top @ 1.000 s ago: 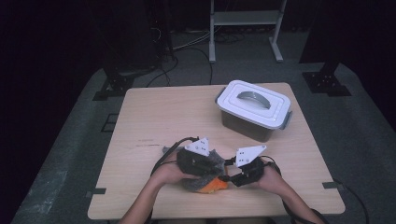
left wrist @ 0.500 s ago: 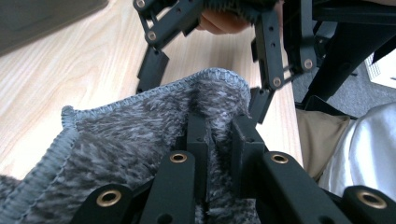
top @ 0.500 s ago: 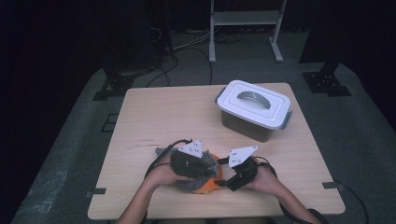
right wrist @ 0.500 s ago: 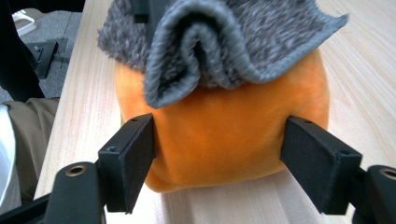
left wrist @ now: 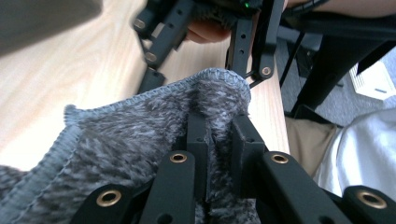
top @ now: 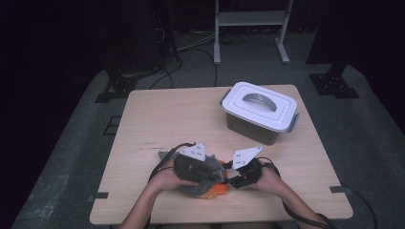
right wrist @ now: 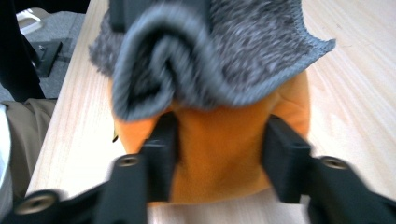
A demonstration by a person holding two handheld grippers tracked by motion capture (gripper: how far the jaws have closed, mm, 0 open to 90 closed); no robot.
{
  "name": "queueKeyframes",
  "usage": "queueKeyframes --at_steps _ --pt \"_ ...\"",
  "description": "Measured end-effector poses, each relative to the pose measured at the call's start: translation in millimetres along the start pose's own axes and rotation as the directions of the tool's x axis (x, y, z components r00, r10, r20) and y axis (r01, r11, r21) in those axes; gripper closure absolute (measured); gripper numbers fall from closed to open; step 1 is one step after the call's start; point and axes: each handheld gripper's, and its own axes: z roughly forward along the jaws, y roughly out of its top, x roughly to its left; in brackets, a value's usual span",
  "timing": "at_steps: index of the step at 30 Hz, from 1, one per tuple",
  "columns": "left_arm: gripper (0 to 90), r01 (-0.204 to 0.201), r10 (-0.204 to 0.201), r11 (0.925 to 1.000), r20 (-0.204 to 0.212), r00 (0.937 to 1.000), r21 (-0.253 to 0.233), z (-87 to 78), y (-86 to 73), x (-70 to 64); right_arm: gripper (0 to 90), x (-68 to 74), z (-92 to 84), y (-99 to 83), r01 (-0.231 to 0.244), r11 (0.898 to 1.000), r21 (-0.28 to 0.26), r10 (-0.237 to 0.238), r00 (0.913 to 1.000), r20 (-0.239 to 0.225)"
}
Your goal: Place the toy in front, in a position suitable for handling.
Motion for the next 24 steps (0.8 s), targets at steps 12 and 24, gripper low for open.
queueKeyframes --at_steps 12,24 --pt "79.8 0.026 -0.029 0.9993 -0.099 0.9947 -0.029 -32.2 -11.2 5.2 65.5 -1.6 -24.5 -6.0 0.02 0.999 0.034 -0.021 0.9995 0.025" --pt "79.7 0.053 -0.053 0.9986 -0.065 0.9965 0.004 -15.9 -21.7 7.4 26.9 -8.1 -44.3 -14.5 -0.117 0.993 -0.036 0.118 0.9928 0.024"
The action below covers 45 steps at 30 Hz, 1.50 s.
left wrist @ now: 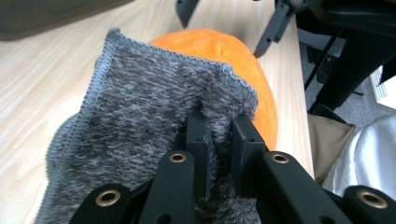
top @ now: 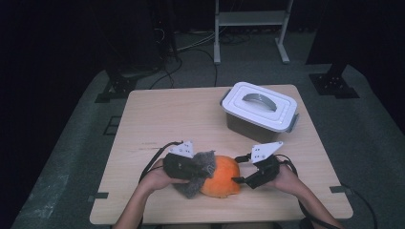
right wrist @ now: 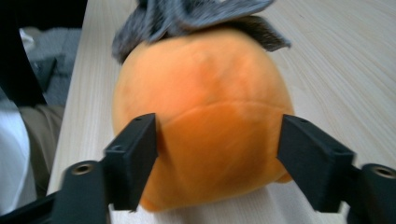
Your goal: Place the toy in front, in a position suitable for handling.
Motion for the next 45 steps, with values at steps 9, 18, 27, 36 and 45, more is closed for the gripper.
queueKeyframes --at_steps 9,18,27,36,45 --pt "79.6 0.011 -0.011 0.9992 -0.006 0.9999 -0.039 -10.0 0.0 2.1 34.8 -0.2 19.1 5.9 -0.003 1.0 -0.017 0.003 0.9994 -0.035" --pt "79.6 0.016 -0.015 0.9973 0.014 0.9998 -0.071 -1.8 4.6 2.5 58.0 8.9 11.4 2.4 0.074 0.997 -0.004 -0.074 0.9972 0.006" --pt "79.7 0.035 -0.032 0.9961 0.034 0.9989 -0.081 0.2 -7.7 4.0 46.6 11.9 4.7 3.0 0.074 0.997 -0.008 -0.074 0.9971 -0.013" --pt "79.7 -0.007 0.011 0.9981 0.064 0.9979 -0.062 3.5 -3.5 -1.4 30.8 5.5 16.9 6.4 0.011 1.0 -0.01 -0.011 0.9996 -0.027" --pt "79.9 0.048 -0.052 0.9937 -0.039 0.9979 -0.101 -16.3 -5.9 13.0 52.3 11.7 10.0 -3.0 0.064 0.998 -0.022 -0.065 0.9976 -0.025"
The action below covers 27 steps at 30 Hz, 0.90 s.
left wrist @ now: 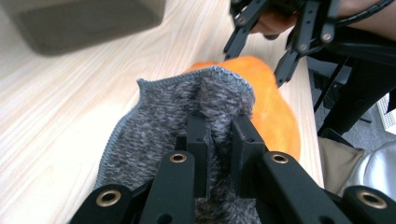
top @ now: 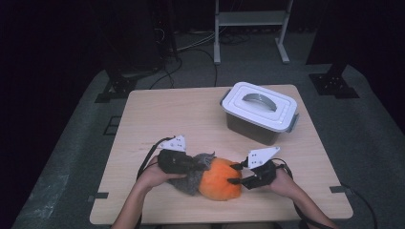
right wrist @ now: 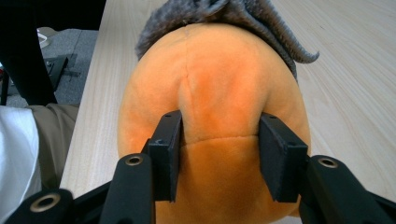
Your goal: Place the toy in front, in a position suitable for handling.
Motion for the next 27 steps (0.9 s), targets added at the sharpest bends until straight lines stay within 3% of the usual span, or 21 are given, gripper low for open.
queueKeyframes --at_steps 4,6,12,15,17,24,27 --pt "79.9 0.012 -0.012 0.9999 0.031 0.9995 0.008 7.0 -4.8 -1.6 50.3 0.4 1.7 1.0 -0.004 1.0 0.001 0.004 1.0 0.009" --pt "79.9 0.01 -0.01 0.9999 0.048 0.9988 -0.014 8.0 -4.1 -2.7 50.2 0.5 3.1 2.2 0.001 1.0 0.006 -0.001 1.0 0.009" --pt "79.9 -0.046 0.051 0.9979 0.105 0.9932 -0.046 12.8 17.1 -15.0 50.2 0.1 4.3 2.0 0.002 1.0 -0.005 -0.002 0.9999 0.01" --pt "79.9 -0.092 0.092 0.9957 0.088 0.9919 0.001 20.7 26.4 -22.0 50.3 1.2 4.6 3.0 0.0 1.0 -0.002 0.0 0.9999 0.014" --pt "79.9 -0.102 0.099 0.9941 0.074 0.9923 0.036 25.4 24.2 -21.9 50.5 1.5 3.8 2.2 0.009 1.0 0.0 -0.009 0.9998 0.018" --pt "79.7 -0.036 0.035 0.9986 0.023 0.9991 0.04 8.4 -2.1 -8.1 51.2 2.8 3.6 2.4 0.029 1.0 0.005 -0.03 0.9993 0.023" --pt "79.0 -0.016 0.021 0.9945 -0.041 0.999 0.104 -0.2 -16.6 -1.0 51.2 2.8 4.1 2.8 0.027 1.0 0.004 -0.027 0.9994 0.021"
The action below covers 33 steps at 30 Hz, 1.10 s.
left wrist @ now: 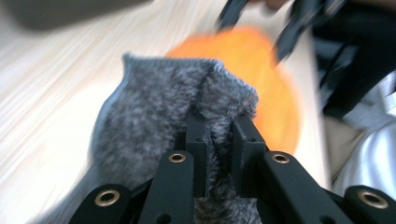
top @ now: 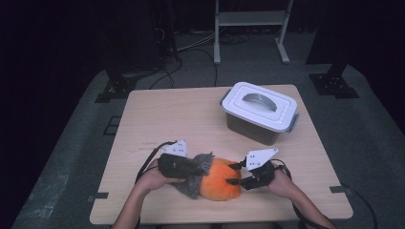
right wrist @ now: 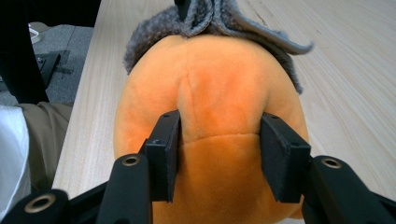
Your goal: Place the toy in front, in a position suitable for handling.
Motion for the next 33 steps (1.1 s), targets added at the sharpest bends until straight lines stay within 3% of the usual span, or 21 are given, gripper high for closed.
queueKeyframes --at_steps 3,9,14,19,22,25,30,33 --pt "79.1 0.019 -0.018 0.9992 -0.025 0.9995 0.036 -4.6 -10.9 4.1 51.1 -0.1 0.4 0.7 0.004 1.0 0.003 -0.004 1.0 0.0" --pt "79.1 0.051 -0.049 0.9969 0.034 0.9982 -0.06 -8.3 -8.4 2.6 51.2 0.8 0.3 1.2 0.012 1.0 0.002 -0.012 0.9999 0.002" --pt "79.1 0.004 0.002 0.9966 0.073 0.9973 -0.082 -2.7 12.3 -5.6 51.2 2.9 2.0 3.9 0.026 1.0 0.006 -0.026 0.9996 0.013" --pt "79.0 -0.024 0.046 0.9894 0.151 0.9875 -0.143 7.4 32.2 -18.3 51.2 3.1 2.8 5.1 0.026 1.0 0.006 -0.026 0.9996 0.014" --pt "79.0 -0.065 0.075 0.9943 0.132 0.9884 -0.085 18.1 38.5 -22.9 51.3 5.0 3.6 6.3 0.034 0.999 0.01 -0.034 0.9993 0.017" --pt "80.2 -0.037 0.043 0.9983 0.128 0.9909 -0.046 23.9 32.1 -19.6 50.1 7.1 2.7 5.7 0.035 0.999 0.012 -0.036 0.9993 0.014" --pt "80.6 -0.002 0.009 0.9983 0.127 0.9919 -0.058 20.3 14.7 -18.3 38.4 6.8 0.7 8.9 0.033 0.999 -0.009 -0.033 0.9994 -0.006" --pt "80.6 0.013 -0.006 0.9983 0.128 0.9918 -0.057 15.3 7.6 -17.8 30.6 3.0 -2.3 13.1 -0.016 0.999 -0.038 0.016 0.9998 -0.008"
